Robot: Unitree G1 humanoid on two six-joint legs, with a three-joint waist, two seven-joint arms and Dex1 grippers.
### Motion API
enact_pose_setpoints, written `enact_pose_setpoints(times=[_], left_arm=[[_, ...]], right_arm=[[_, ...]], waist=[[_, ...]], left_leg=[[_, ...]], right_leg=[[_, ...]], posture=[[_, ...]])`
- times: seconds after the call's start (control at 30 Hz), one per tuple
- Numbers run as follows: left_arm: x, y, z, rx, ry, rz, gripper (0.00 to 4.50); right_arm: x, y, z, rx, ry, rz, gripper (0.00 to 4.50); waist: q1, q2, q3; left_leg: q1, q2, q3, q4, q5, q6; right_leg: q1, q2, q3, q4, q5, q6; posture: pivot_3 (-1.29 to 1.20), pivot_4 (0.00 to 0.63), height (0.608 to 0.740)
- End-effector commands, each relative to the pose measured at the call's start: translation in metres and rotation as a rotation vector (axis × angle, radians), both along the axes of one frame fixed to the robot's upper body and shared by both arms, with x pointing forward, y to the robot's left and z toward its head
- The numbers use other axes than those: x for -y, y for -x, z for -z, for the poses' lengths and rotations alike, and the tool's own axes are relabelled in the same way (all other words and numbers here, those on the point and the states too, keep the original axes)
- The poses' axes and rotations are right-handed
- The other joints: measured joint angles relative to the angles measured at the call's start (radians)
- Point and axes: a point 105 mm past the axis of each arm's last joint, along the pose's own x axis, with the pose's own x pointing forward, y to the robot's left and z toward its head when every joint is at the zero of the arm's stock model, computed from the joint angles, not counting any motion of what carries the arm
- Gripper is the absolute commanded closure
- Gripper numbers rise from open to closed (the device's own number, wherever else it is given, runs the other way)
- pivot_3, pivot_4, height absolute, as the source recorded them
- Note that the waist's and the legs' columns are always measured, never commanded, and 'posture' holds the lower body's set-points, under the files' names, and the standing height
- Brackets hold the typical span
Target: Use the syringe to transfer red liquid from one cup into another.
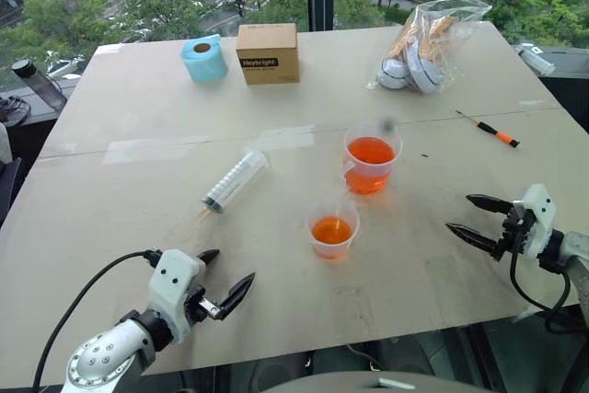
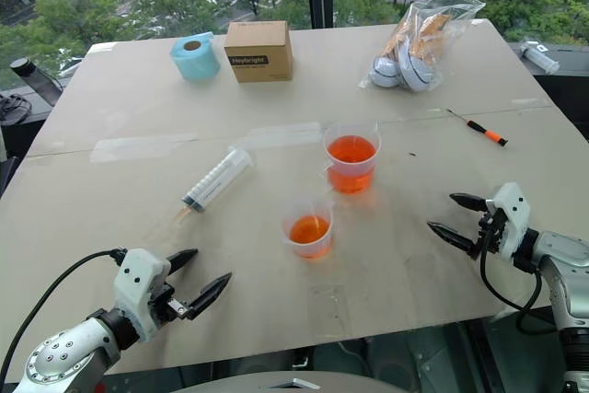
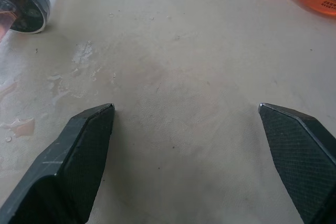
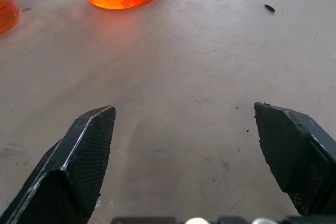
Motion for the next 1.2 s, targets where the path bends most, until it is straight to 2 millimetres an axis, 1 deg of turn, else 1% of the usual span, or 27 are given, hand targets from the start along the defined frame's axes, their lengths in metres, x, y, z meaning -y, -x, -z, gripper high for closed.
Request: enact_pose_setpoints(times=[0.03, 0.13, 0.27, 0.43, 0.53, 0.6, 0.7, 0.8, 0.87, 0.9, 0.93, 1.03, 1.13, 1.2], left_arm=[[-0.001, 0.000, 0.003, 0.004, 0.006, -0.004, 0.00], [0.001, -0.005, 0.010, 0.023, 0.012, -0.004, 0.00], [0.005, -0.010, 0.013, 0.041, 0.027, -0.002, 0.00], [0.009, -0.009, 0.019, 0.045, 0.032, -0.003, 0.00], [0.006, -0.007, 0.023, 0.043, 0.030, -0.018, 0.00], [0.005, -0.006, 0.022, 0.045, 0.025, -0.022, 0.00], [0.004, -0.006, 0.020, 0.046, 0.018, -0.032, 0.00], [0.005, -0.004, 0.013, 0.040, 0.039, -0.034, 0.00], [0.005, -0.001, 0.008, 0.036, 0.001, -0.012, 0.00], [0.005, -0.001, 0.005, 0.036, -0.008, -0.001, 0.00], [0.005, -0.001, -0.004, 0.043, -0.015, 0.018, 0.00], [0.003, -0.006, -0.040, 0.078, -0.040, 0.084, 0.00], [-0.003, -0.017, -0.077, 0.102, -0.092, 0.155, 0.00], [-0.013, -0.035, -0.101, 0.118, -0.134, 0.156, 0.00]], right_arm=[[0.004, -0.001, -0.006, 0.036, 0.013, -0.013, 0.05], [0.008, -0.001, -0.009, 0.042, 0.009, -0.016, 0.05], [0.010, 0.006, -0.007, 0.017, 0.013, -0.034, 0.05], [0.013, 0.005, -0.008, 0.002, -0.003, -0.036, 0.05], [0.013, 0.003, -0.012, 0.006, 0.010, -0.050, 0.05], [0.014, 0.004, -0.015, 0.007, 0.005, -0.053, 0.05], [0.015, 0.005, -0.011, 0.002, 0.002, -0.052, 0.05], [0.011, 0.004, -0.009, 0.003, -0.007, -0.068, 0.05], [0.008, 0.004, -0.013, 0.010, -0.017, -0.076, 0.05], [0.007, 0.004, -0.016, 0.014, -0.022, -0.083, 0.05], [0.006, 0.006, -0.020, 0.022, -0.025, -0.098, 0.05], [-0.002, 0.012, -0.037, 0.042, -0.010, -0.177, 0.05], [-0.022, 0.018, -0.061, 0.073, -0.022, -0.282, 0.05], [-0.043, 0.023, -0.078, 0.088, -0.052, -0.360, 0.05]], waist=[[0.000, 0.000, 0.000], [0.003, 0.002, -0.001], [0.018, 0.006, -0.004], [0.021, 0.011, -0.007], [0.020, 0.012, -0.008], [0.020, 0.012, -0.009], [0.020, 0.012, -0.009], [0.018, 0.012, -0.009], [0.017, 0.012, -0.009], [0.015, 0.012, -0.009], [0.015, 0.012, -0.009], [0.016, 0.010, -0.008], [0.020, 0.010, -0.008], [0.021, 0.010, -0.008]], left_leg=[[0.000, 0.000, 0.000, 0.000, 0.000, 0.000], [0.000, 0.000, 0.000, 0.000, 0.000, 0.000], [0.001, 0.000, 0.000, 0.000, 0.000, 0.000], [0.001, 0.000, 0.000, 0.000, 0.000, 0.000], [0.001, 0.000, -0.001, 0.000, 0.000, 0.000], [0.001, 0.000, -0.001, 0.000, 0.000, 0.000], [0.001, 0.000, -0.001, 0.000, 0.000, 0.000], [0.001, 0.000, -0.001, 0.000, 0.000, 0.001], [0.001, 0.000, -0.001, 0.000, 0.000, 0.001], [0.001, 0.000, -0.001, 0.000, 0.000, 0.001], [0.001, 0.000, -0.001, 0.000, 0.000, 0.001], [0.000, 0.000, -0.001, 0.000, 0.000, 0.001], [-0.001, 0.000, -0.003, 0.000, 0.000, 0.001], [-0.001, 0.000, -0.004, 0.001, 0.000, 0.001]], right_leg=[[0.000, 0.000, 0.000, 0.000, 0.000, 0.000], [0.000, 0.000, 0.000, 0.000, 0.000, 0.000], [0.000, 0.000, 0.000, 0.001, 0.000, 0.000], [0.001, -0.001, -0.001, 0.001, 0.000, 0.000], [0.001, -0.001, -0.001, 0.001, 0.000, 0.000], [0.001, -0.001, -0.001, 0.001, 0.000, 0.000], [0.001, 0.000, -0.001, 0.001, 0.000, 0.000], [0.001, -0.001, -0.001, 0.001, 0.000, 0.000], [0.001, -0.001, -0.001, 0.001, 0.000, 0.000], [0.001, 0.000, -0.001, 0.000, 0.000, 0.000], [0.001, 0.000, -0.001, 0.000, 0.000, 0.000], [0.000, 0.000, -0.001, 0.000, 0.000, 0.000], [0.000, 0.000, -0.002, 0.000, 0.000, 0.000], [0.000, 0.000, -0.004, 0.001, 0.000, 0.000]], posture=[[0.00, 0.150, 0.740], [0.00, 0.150, 0.740], [0.00, 0.150, 0.740], [0.00, 0.150, 0.740], [0.00, 0.150, 0.740], [0.00, 0.150, 0.740], [0.00, 0.150, 0.740], [0.00, 0.150, 0.740], [0.00, 0.150, 0.740], [0.00, 0.150, 0.740], [0.00, 0.150, 0.740], [0.00, 0.150, 0.740], [0.00, 0.150, 0.740], [0.00, 0.150, 0.740]])
